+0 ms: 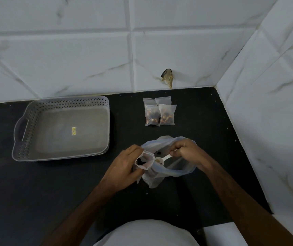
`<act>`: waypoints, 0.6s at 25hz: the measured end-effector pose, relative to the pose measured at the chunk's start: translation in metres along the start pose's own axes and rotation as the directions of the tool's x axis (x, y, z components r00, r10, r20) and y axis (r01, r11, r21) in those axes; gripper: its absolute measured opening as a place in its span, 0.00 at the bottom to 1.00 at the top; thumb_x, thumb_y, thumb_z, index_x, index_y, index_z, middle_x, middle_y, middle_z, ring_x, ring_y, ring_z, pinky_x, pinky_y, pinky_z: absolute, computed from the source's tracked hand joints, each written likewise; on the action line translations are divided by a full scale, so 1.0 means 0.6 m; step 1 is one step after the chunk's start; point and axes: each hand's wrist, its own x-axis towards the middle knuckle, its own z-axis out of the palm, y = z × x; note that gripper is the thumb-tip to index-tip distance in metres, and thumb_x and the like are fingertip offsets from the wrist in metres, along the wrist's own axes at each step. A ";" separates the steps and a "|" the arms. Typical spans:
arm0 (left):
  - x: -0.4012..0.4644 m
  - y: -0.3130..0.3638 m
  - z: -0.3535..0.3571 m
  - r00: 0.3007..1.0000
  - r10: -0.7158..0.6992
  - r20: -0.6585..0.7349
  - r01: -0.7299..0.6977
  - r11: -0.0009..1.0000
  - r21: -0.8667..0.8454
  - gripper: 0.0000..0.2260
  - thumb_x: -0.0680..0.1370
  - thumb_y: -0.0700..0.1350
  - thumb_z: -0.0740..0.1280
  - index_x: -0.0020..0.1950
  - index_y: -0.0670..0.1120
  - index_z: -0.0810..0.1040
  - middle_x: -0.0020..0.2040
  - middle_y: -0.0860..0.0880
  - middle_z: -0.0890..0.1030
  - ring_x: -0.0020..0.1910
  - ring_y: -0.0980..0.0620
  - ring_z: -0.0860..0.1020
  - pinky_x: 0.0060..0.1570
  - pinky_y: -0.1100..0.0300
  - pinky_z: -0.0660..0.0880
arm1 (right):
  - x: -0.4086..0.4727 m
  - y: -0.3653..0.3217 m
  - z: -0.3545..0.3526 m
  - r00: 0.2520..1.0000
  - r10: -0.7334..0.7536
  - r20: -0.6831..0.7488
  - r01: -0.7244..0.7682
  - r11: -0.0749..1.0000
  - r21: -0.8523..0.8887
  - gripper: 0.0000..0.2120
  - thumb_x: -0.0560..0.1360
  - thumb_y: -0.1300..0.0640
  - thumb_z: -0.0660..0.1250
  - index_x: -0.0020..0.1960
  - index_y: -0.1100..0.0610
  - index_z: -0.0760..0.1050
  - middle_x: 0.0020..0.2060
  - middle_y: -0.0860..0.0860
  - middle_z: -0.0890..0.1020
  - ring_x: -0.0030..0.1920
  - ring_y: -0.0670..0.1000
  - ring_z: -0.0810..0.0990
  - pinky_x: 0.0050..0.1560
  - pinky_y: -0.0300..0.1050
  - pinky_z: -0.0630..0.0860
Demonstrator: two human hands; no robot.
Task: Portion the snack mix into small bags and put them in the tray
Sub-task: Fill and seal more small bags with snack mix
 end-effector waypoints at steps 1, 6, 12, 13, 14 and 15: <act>0.000 0.002 -0.001 1.000 -0.013 -0.017 0.013 1.000 0.009 0.13 0.78 0.51 0.66 0.60 0.49 0.77 0.57 0.55 0.76 0.54 0.57 0.76 0.52 0.53 0.76 | -0.006 0.001 -0.007 1.000 0.000 -0.017 0.001 0.999 0.050 0.09 0.76 0.65 0.68 0.47 0.55 0.85 0.50 0.49 0.84 0.54 0.48 0.81 0.58 0.46 0.76; 0.009 0.007 -0.003 0.994 -0.067 -0.085 0.062 0.996 -0.060 0.07 0.78 0.47 0.70 0.55 0.52 0.77 0.51 0.57 0.76 0.50 0.55 0.78 0.47 0.48 0.76 | -0.043 -0.019 -0.035 0.997 0.010 -0.077 0.017 0.941 0.338 0.08 0.78 0.68 0.65 0.51 0.63 0.82 0.50 0.61 0.84 0.45 0.52 0.84 0.41 0.42 0.82; 0.022 0.025 -0.005 0.978 -0.164 -0.126 0.145 0.979 -0.142 0.09 0.78 0.49 0.72 0.55 0.51 0.77 0.50 0.56 0.78 0.48 0.56 0.79 0.45 0.55 0.77 | -0.102 -0.072 -0.045 0.938 -0.247 -0.242 0.321 0.882 0.344 0.08 0.78 0.66 0.67 0.50 0.58 0.84 0.42 0.54 0.85 0.43 0.51 0.82 0.40 0.42 0.80; 0.024 0.029 -0.005 0.971 -0.194 -0.140 0.169 0.970 -0.172 0.09 0.77 0.49 0.73 0.54 0.51 0.76 0.49 0.57 0.78 0.48 0.56 0.78 0.44 0.58 0.76 | -0.111 -0.081 -0.039 0.912 -0.304 -0.277 0.380 0.880 0.285 0.08 0.78 0.65 0.68 0.50 0.56 0.84 0.41 0.51 0.85 0.42 0.51 0.81 0.40 0.42 0.79; 0.025 0.032 -0.004 0.963 -0.225 -0.151 0.193 0.961 -0.198 0.09 0.77 0.49 0.73 0.53 0.52 0.75 0.49 0.57 0.77 0.47 0.56 0.78 0.43 0.60 0.75 | -0.118 -0.088 -0.032 0.883 -0.355 -0.307 0.425 0.882 0.202 0.08 0.78 0.63 0.69 0.50 0.53 0.84 0.41 0.49 0.84 0.41 0.50 0.81 0.40 0.42 0.80; 0.027 0.035 -0.004 0.956 -0.245 -0.161 0.208 0.954 -0.217 0.09 0.77 0.50 0.73 0.52 0.53 0.75 0.48 0.57 0.77 0.46 0.55 0.78 0.42 0.61 0.74 | -0.123 -0.093 -0.024 0.854 -0.404 -0.328 0.457 0.884 0.102 0.08 0.78 0.61 0.69 0.50 0.50 0.84 0.41 0.47 0.84 0.41 0.49 0.81 0.42 0.42 0.80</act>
